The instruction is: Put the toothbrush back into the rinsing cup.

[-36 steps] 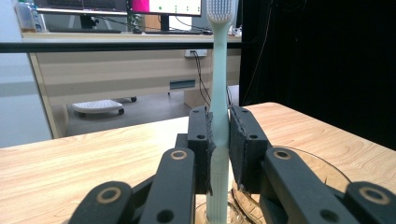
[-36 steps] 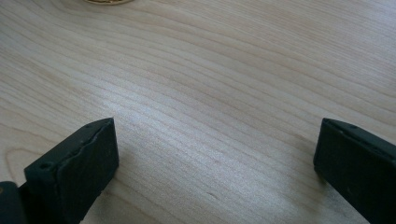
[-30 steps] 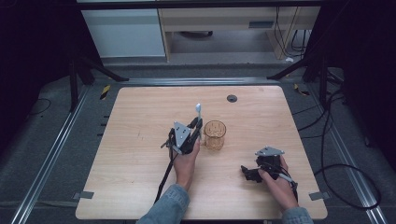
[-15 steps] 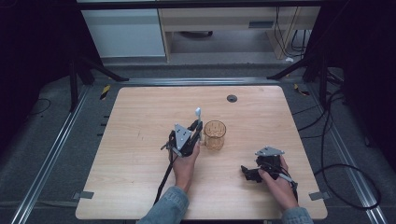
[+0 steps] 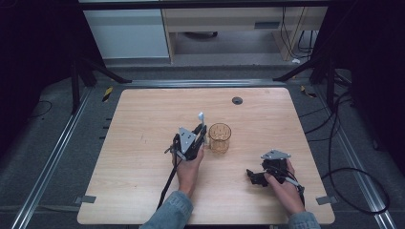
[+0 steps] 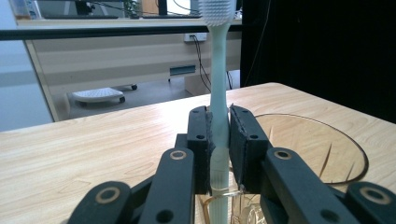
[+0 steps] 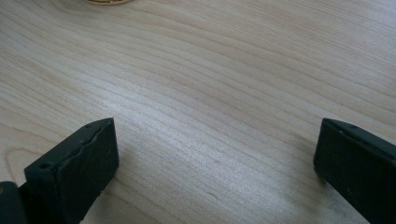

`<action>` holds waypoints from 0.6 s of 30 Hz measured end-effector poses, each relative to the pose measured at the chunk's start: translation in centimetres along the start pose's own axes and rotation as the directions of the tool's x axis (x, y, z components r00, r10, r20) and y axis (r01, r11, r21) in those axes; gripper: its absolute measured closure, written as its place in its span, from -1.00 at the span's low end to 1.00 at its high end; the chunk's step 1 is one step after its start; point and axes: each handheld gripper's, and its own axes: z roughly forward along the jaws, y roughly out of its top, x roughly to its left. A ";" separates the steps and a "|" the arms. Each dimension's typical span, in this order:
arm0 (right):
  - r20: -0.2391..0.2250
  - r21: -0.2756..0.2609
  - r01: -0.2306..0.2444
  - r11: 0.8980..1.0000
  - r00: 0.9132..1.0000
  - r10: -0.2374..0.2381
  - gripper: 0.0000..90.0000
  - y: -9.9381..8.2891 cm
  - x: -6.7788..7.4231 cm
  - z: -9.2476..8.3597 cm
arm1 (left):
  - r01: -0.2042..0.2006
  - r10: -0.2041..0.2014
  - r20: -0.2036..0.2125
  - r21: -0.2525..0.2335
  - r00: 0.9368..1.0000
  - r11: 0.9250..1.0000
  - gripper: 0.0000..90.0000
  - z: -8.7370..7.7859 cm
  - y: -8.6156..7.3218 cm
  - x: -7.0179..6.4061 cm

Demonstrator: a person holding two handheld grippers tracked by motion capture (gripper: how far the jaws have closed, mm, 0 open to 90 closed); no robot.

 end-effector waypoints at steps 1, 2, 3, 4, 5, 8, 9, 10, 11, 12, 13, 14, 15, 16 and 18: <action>0.000 0.000 0.001 1.000 1.000 -0.001 -0.99 0.0 0.0 0.0 | -0.002 0.002 0.001 0.002 1.000 1.000 0.74 0.0 0.0 -0.1; 0.000 0.000 0.001 1.000 1.000 -0.001 -0.99 0.0 0.0 0.0 | -0.008 0.008 0.005 0.005 1.000 1.000 0.74 0.0 -0.1 -0.1; 0.000 0.000 0.001 1.000 1.000 -0.001 -0.99 0.0 0.0 0.0 | -0.011 0.011 0.007 0.007 1.000 1.000 0.74 0.0 -0.1 -0.1; 0.000 0.000 0.001 1.000 1.000 -0.001 -0.99 0.0 0.0 0.0 | -0.006 0.006 0.007 0.007 1.000 1.000 0.74 0.0 -0.1 -0.2; 0.007 -0.003 0.015 1.000 1.000 -0.015 -0.99 0.0 -0.1 0.1 | -0.005 0.005 0.008 0.005 1.000 1.000 0.74 0.0 0.0 -0.2; -0.001 0.001 -0.002 1.000 1.000 0.002 -0.99 0.0 0.0 0.0 | -0.009 0.009 0.009 0.008 1.000 1.000 0.74 -0.1 0.0 -0.2; 0.001 -0.001 0.003 1.000 1.000 -0.003 -0.99 0.0 0.0 0.0 | -0.009 0.009 0.009 0.008 1.000 1.000 0.74 -0.1 0.0 -0.2; 0.000 0.000 0.001 1.000 1.000 -0.001 -0.99 0.0 0.0 0.0 | -0.009 0.009 0.009 0.012 1.000 1.000 0.74 -0.1 0.0 -0.2; 0.000 0.000 -0.001 1.000 1.000 0.001 -0.99 0.0 0.0 0.0 | -0.008 0.008 0.011 0.014 1.000 1.000 0.74 -0.1 0.0 -0.2; 0.000 0.000 -0.001 1.000 1.000 0.001 -0.99 0.0 0.0 0.0 | -0.008 0.008 0.011 0.014 1.000 1.000 0.74 -0.1 0.0 -0.2; 0.000 -0.001 0.001 1.000 1.000 -0.001 -0.99 0.0 0.0 0.0 | -0.008 0.008 0.012 0.016 1.000 1.000 0.74 -0.1 -0.1 -0.3; 0.000 0.000 0.001 1.000 1.000 -0.001 -0.99 0.0 0.0 0.0 | -0.007 0.007 0.011 0.015 1.000 1.000 0.74 -0.1 -0.1 -0.3; 0.000 0.000 -0.002 1.000 1.000 0.002 -0.99 0.0 0.0 0.0 | -0.008 0.008 0.012 0.016 1.000 1.000 0.74 -0.1 -0.1 -0.3; 0.000 0.000 -0.002 1.000 1.000 0.002 -0.99 0.0 0.0 0.0 | -0.008 0.008 0.011 0.017 1.000 1.000 0.74 -0.1 -0.1 -0.3; 0.000 0.000 0.000 1.000 1.000 0.000 -0.99 0.0 0.0 0.0 | -0.011 0.011 0.010 0.018 1.000 1.000 0.74 -0.1 -0.2 -0.3</action>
